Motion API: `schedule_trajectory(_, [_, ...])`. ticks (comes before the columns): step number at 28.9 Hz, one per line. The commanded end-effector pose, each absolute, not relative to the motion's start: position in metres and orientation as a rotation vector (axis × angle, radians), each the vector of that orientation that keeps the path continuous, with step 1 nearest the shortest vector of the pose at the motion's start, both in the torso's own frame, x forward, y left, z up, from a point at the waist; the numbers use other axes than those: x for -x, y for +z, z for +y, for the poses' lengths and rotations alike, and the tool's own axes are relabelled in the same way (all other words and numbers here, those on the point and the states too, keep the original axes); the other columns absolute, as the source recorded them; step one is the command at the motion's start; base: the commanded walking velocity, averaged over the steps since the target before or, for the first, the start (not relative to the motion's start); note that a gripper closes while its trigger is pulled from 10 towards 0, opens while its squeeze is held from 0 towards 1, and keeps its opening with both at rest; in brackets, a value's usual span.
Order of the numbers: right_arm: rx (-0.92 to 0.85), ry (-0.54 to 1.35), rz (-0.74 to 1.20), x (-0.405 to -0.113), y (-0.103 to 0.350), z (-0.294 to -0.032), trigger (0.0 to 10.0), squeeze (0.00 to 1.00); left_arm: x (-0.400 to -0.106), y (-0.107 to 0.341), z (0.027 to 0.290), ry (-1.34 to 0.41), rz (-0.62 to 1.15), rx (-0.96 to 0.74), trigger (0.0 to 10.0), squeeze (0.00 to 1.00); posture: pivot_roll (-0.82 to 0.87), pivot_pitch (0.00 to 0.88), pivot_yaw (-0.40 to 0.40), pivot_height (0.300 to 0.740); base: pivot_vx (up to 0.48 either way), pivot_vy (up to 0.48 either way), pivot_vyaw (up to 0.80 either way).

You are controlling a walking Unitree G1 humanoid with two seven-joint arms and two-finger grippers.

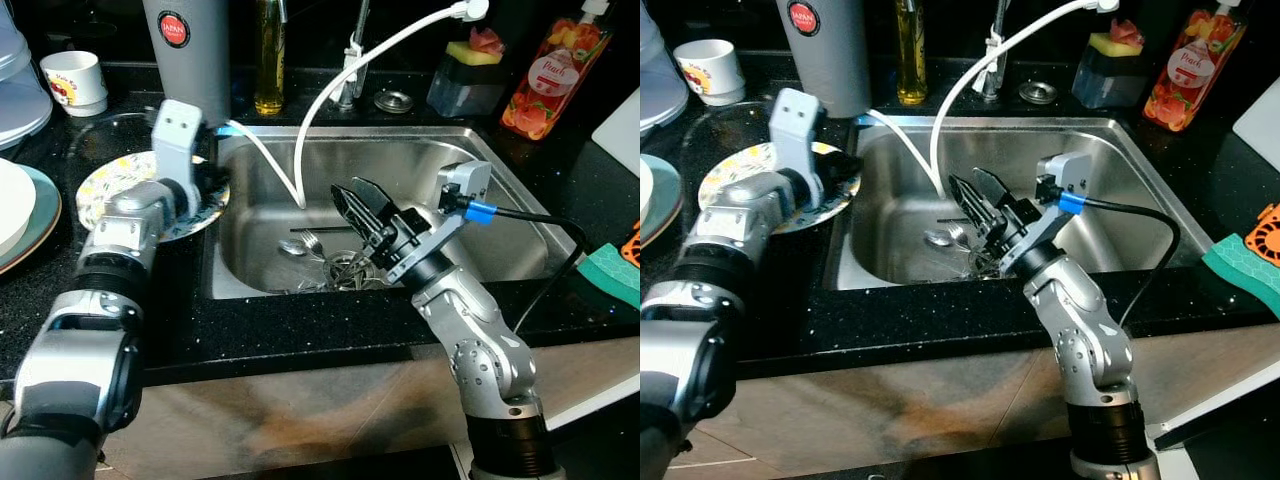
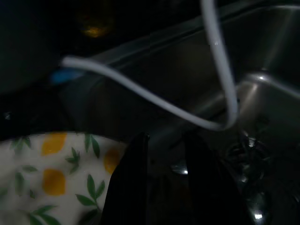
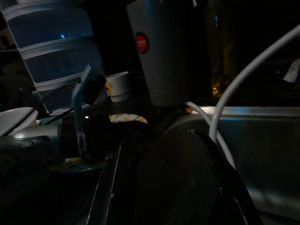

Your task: Kitchen organization

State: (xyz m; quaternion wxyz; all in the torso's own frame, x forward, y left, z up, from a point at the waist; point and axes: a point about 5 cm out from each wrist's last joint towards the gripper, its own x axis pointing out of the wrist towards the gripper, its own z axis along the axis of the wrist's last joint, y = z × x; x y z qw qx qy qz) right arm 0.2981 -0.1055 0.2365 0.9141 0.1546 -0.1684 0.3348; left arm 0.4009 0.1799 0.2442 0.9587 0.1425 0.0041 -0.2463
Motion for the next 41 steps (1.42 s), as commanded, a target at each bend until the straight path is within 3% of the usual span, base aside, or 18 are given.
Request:
schedule_trajectory(1, [-0.312, 0.676, -0.344, -0.297, 0.235, -0.109, 10.0, 0.00, -0.391, 0.269, 0.192, -0.498, -0.070, -0.496, 10.0, 0.00, 0.10, 0.081, -0.039, 0.740, 0.000, 0.000, 0.00])
schedule_trajectory(4, [-0.313, 0.672, -0.344, -0.296, 0.234, -0.110, 10.0, 0.00, -0.381, 0.284, 0.200, -0.514, -0.096, -0.570, 10.0, 0.00, 0.11, 0.078, -0.037, 0.740, 0.000, 0.000, 0.00])
schedule_trajectory(7, [-0.317, 0.676, -0.340, -0.296, 0.233, -0.109, 10.0, 0.00, -0.353, 0.306, 0.215, -0.576, -0.129, -0.779, 10.0, 0.00, 0.12, 0.076, -0.037, 0.740, 0.000, 0.000, 0.00])
schedule_trajectory(9, [-0.317, 0.676, -0.340, -0.296, 0.233, -0.109, 10.0, 0.00, -0.353, 0.306, 0.215, -0.576, -0.129, -0.779, 10.0, 0.00, 0.12, 0.076, -0.037, 0.740, 0.000, 0.000, 0.00])
schedule_trajectory(14, [-0.322, 0.691, -0.340, -0.298, 0.233, -0.105, 10.0, 0.00, -0.316, 0.294, 0.215, -0.745, -0.088, -0.934, 10.0, 0.00, 0.15, 0.071, -0.038, 0.740, 0.000, 0.000, 0.00])
schedule_trajectory(19, [-0.328, 0.695, -0.337, -0.300, 0.232, -0.104, 10.0, 0.00, -0.292, 0.276, 0.205, -0.818, -0.050, -0.964, 10.0, 0.00, 0.16, 0.073, -0.039, 0.740, 0.000, 0.000, 0.00])
schedule_trajectory(23, [-0.332, 0.700, -0.332, -0.299, 0.231, -0.102, 10.0, 0.00, -0.277, 0.275, 0.194, -0.863, -0.070, -0.852, 10.0, 0.00, 0.16, 0.076, -0.041, 0.740, 0.000, 0.000, 0.00])
schedule_trajectory(26, [-0.329, 0.701, -0.324, -0.298, 0.229, -0.103, 10.0, 0.00, -0.259, 0.268, 0.192, -0.963, -0.037, -0.859, 10.0, 0.00, 0.16, 0.082, -0.046, 0.740, 0.000, 0.000, 0.00])
schedule_trajectory(29, [-0.329, 0.700, -0.323, -0.299, 0.229, -0.104, 10.0, 0.00, -0.264, 0.259, 0.205, -0.854, 0.028, -1.027, 10.0, 0.00, 0.16, 0.082, -0.046, 0.740, 0.000, 0.000, 0.00])
schedule_trajectory(30, [-0.329, 0.700, -0.323, -0.299, 0.229, -0.104, 10.0, 0.00, -0.267, 0.256, 0.208, -0.824, 0.038, -1.079, 10.0, 0.04, 0.16, 0.082, -0.046, 0.740, 0.000, 0.000, 0.00])
schedule_trajectory(32, [-0.329, 0.700, -0.323, -0.299, 0.229, -0.104, 10.0, 0.00, -0.267, 0.255, 0.210, -0.806, 0.046, -1.111, 10.0, 0.04, 0.16, 0.082, -0.046, 0.740, 0.000, 0.000, 0.00])
schedule_trajectory(33, [-0.329, 0.700, -0.322, -0.299, 0.228, -0.104, 10.0, 0.00, -0.268, 0.254, 0.212, -0.780, 0.050, -1.125, 10.0, 1.00, 0.16, 0.082, -0.046, 0.740, 0.000, 0.000, 0.00])
schedule_trajectory(41, [-0.333, 0.696, -0.318, -0.299, 0.227, -0.105, 10.0, 0.00, -0.261, 0.263, 0.217, -0.706, 0.065, -1.136, 10.0, 1.00, 0.16, 0.092, -0.044, 0.740, 0.000, 0.000, 0.00])
